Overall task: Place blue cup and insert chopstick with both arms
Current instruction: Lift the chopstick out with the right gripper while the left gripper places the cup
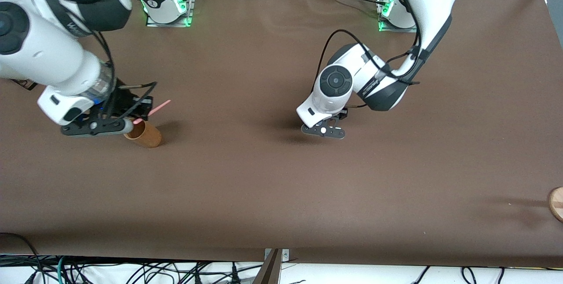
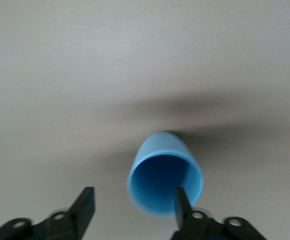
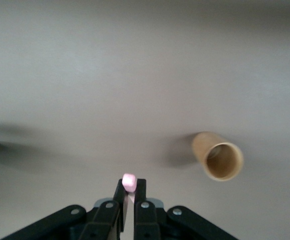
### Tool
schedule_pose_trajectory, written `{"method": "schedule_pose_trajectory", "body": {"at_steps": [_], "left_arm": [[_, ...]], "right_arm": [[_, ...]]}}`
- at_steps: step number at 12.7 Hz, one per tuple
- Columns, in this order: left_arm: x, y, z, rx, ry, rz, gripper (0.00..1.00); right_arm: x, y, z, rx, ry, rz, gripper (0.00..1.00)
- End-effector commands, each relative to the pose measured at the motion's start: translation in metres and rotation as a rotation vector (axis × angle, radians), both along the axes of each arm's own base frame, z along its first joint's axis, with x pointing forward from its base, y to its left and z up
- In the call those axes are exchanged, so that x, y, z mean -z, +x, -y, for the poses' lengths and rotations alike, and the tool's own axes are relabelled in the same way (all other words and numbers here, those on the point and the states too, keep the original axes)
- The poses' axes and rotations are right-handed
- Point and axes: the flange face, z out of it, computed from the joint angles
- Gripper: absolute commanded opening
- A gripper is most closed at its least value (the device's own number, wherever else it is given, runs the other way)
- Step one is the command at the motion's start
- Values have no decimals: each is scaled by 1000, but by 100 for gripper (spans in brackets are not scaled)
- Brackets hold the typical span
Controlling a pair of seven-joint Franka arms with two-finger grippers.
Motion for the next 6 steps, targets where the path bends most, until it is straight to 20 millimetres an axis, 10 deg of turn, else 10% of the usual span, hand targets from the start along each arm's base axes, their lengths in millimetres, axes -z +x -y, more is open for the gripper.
{"method": "schedule_pose_trajectory", "body": {"at_steps": [1,6], "left_arm": [[-75,5,-40,-21,48,-14,100],[-171,53,-170,-102,28,71,100]], "right_arm": [[-3,0,-44,97,59,-9,3],[21,-21,-165,241,130,40,3]]}}
